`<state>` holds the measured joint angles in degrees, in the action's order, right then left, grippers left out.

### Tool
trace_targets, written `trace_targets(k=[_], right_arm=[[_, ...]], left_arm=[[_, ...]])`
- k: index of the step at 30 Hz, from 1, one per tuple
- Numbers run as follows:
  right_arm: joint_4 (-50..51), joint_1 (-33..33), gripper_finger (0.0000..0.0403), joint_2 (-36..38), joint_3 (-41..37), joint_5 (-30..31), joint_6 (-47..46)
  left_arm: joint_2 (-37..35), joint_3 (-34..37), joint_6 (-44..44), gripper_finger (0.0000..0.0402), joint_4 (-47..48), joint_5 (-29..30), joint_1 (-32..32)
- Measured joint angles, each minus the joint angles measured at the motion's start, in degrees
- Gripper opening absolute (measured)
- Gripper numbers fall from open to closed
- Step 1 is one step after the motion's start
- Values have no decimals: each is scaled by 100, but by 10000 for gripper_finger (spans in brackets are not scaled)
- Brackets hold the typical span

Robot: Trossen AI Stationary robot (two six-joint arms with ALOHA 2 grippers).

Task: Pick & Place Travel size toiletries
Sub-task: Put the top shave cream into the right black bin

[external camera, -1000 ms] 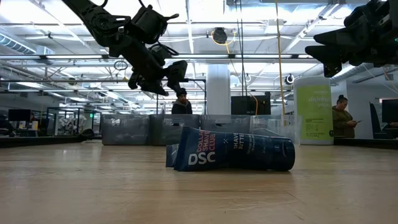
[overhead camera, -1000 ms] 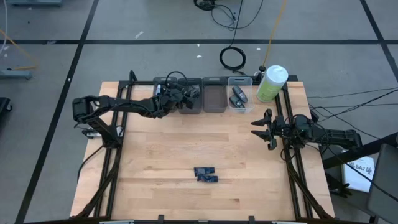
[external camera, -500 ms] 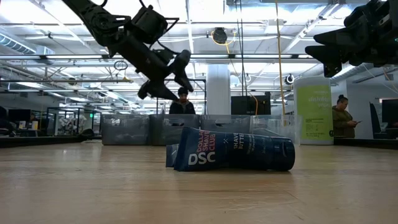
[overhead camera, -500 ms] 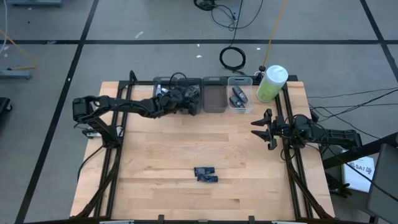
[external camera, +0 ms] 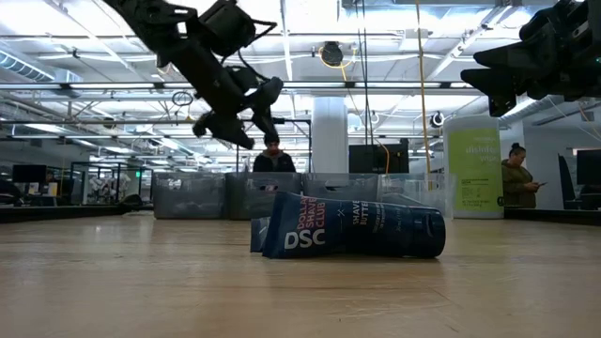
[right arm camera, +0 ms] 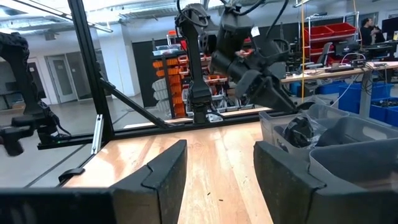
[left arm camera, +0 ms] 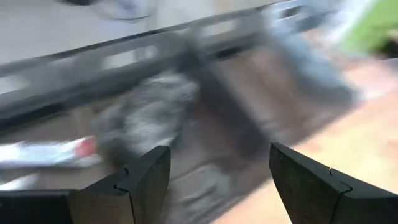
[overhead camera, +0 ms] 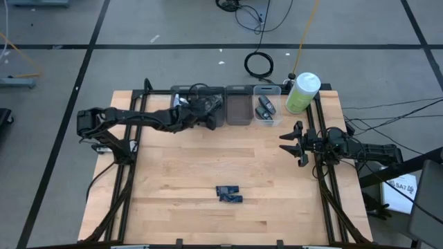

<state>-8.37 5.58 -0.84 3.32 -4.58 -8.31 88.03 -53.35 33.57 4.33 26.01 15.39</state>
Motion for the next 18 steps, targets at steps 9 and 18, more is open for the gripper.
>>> trace_targets(k=[9, 18], right_arm=[[-7, -2, 174, 2, 0, 0, 1], [1, -2, 172, 0, 0, 0, 0]], left_arm=[[4, -248, 413, 269, 904, 445, -172], [205, -256, 544, 269, 891, 453, -107]])
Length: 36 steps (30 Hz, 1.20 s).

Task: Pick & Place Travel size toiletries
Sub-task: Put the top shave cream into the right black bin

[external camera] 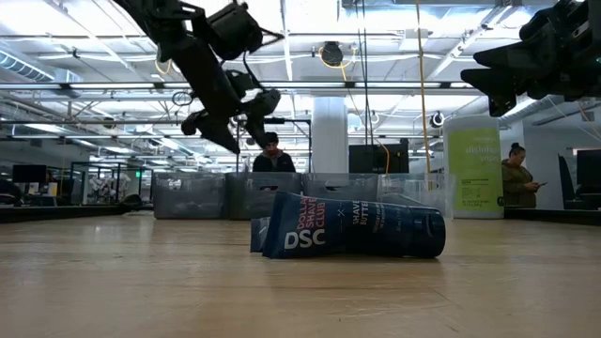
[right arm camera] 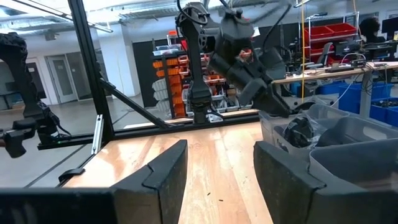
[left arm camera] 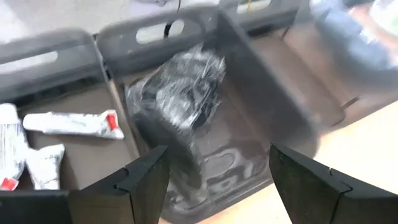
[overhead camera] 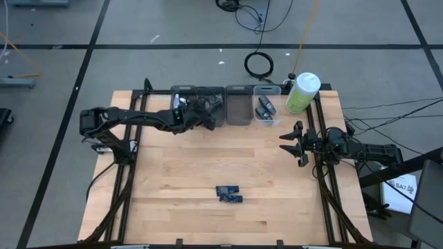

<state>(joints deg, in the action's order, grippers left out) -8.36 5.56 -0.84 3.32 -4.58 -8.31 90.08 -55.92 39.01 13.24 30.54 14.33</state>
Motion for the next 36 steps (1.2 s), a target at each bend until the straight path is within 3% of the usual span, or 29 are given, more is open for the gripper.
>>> trace_targets(k=[10, 22, 26, 33, 36], right_arm=[[0, 1, 177, 0, 0, 0, 0], [0, 0, 177, 0, -1, 0, -1], [0, 0, 176, 0, 0, 0, 1], [0, 0, 172, 2, 0, 0, 1], [0, 0, 175, 2, 1, 0, 1]], left_arm=[[665, 6, -73, 269, -917, -239, 106], [722, 6, -721, 269, -1444, -522, 216], [634, 8, -1330, 269, -1536, -1328, 183], [468, 8, -1841, 269, -1641, -4089, -209], [471, 8, -2226, 269, -1758, -4692, -643]])
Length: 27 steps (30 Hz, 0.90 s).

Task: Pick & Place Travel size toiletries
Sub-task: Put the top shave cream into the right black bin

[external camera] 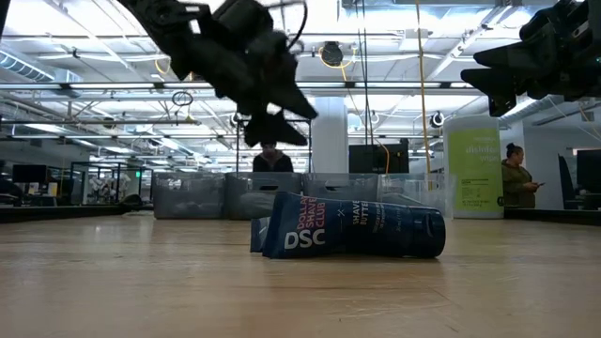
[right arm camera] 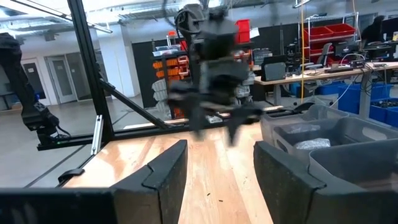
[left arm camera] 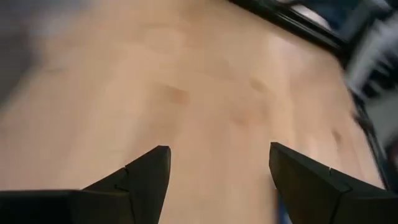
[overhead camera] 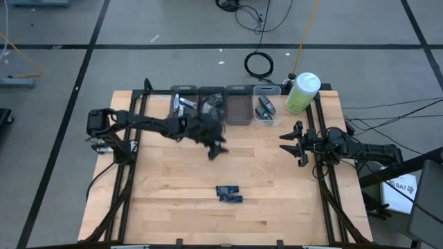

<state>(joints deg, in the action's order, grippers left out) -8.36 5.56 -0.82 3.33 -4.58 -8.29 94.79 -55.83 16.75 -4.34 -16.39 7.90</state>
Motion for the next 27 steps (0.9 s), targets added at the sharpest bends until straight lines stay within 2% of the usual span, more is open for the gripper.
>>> trace_targets(k=[3, 6, 9, 11, 16, 19, 22, 27], right_arm=[[-4, 0, 176, 0, 0, 0, 0], [-3, 0, 173, 0, -1, 0, -1], [-1, 0, 172, 0, -1, 0, -1], [-2, 0, 173, -2, -1, 0, 0], [-1, 0, 177, 0, -1, 0, -1], [0, 0, 177, -1, -2, 0, -2], [0, 0, 175, -2, 0, 0, 0], [-1, 0, 175, 0, -1, 0, 0]], left_arm=[[70, 0, -562, 269, 10, 168, -591], [131, 0, -899, 269, -44, 887, -1198], [157, -96, -848, 269, 120, 1489, -1702], [159, -368, -661, 269, 368, 1791, -1954], [346, -1341, -551, 268, 1702, 2853, -2394], [768, -1889, -664, 268, 2240, 2881, -2516], [1287, -2289, -849, 268, 2548, 2625, -2568], [1922, -2606, -877, 268, 2439, 2006, -2540]])
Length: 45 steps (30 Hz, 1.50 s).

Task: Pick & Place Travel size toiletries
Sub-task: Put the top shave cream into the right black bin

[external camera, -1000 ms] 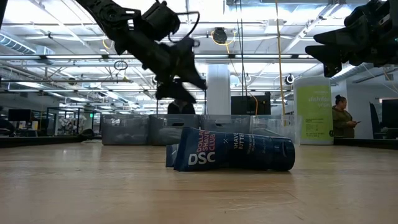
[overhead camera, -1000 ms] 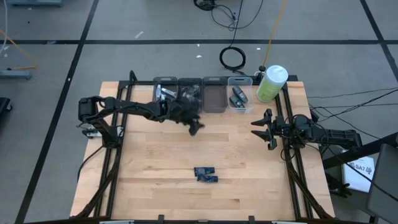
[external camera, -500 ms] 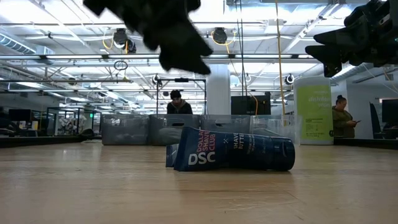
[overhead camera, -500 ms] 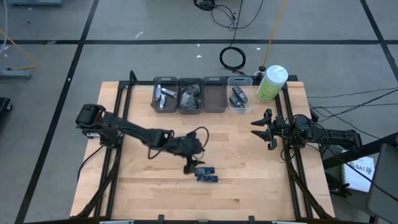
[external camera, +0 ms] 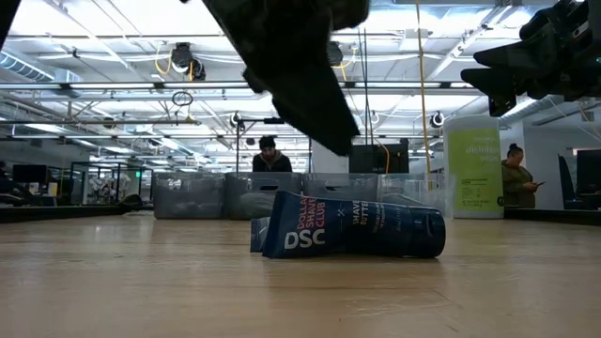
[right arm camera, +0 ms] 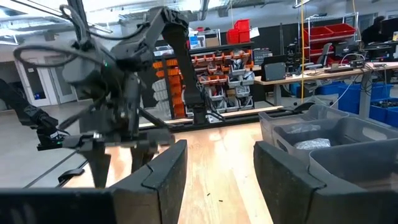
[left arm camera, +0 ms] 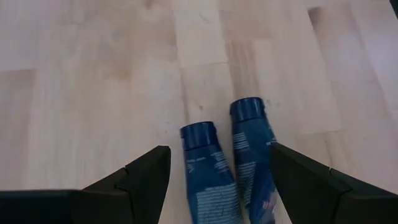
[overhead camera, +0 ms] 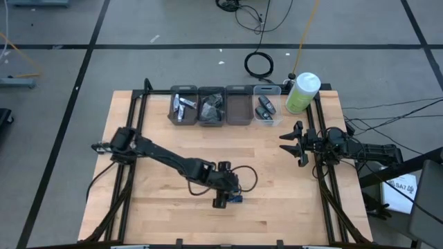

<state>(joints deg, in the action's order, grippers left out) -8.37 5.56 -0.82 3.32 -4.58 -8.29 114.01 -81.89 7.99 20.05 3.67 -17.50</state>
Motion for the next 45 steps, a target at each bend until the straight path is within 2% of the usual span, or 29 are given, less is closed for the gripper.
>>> trace_targets(k=[2, 5, 12, 17, 25, 37, 41, 45], right_arm=[[1, 0, 177, -2, 1, 0, 0], [-1, 1, 177, -1, 0, 0, -1], [-1, 2, 172, 0, -1, 0, 0], [1, 2, 175, 0, 0, 0, 0], [3, 2, 172, -2, -1, 0, 0], [2, 0, 177, -1, 0, 0, 0], [3, 1, 174, 0, -1, 0, 0], [3, 0, 175, -2, -1, 0, 0]], left_arm=[[147, -8, -5, 268, -77, -84, 18], [354, -8, 4, 268, -37, 133, 59], [755, -10, 716, 268, 263, -29, 149], [733, -34, 1157, 269, 892, -45, 140], [396, -4, 2449, 269, 2288, 53, 144], [442, -4, 2079, 267, 2388, -117, 127], [440, 32, 2072, 239, 2378, -127, 127], [437, 35, 2090, 180, 2361, -124, 127]])
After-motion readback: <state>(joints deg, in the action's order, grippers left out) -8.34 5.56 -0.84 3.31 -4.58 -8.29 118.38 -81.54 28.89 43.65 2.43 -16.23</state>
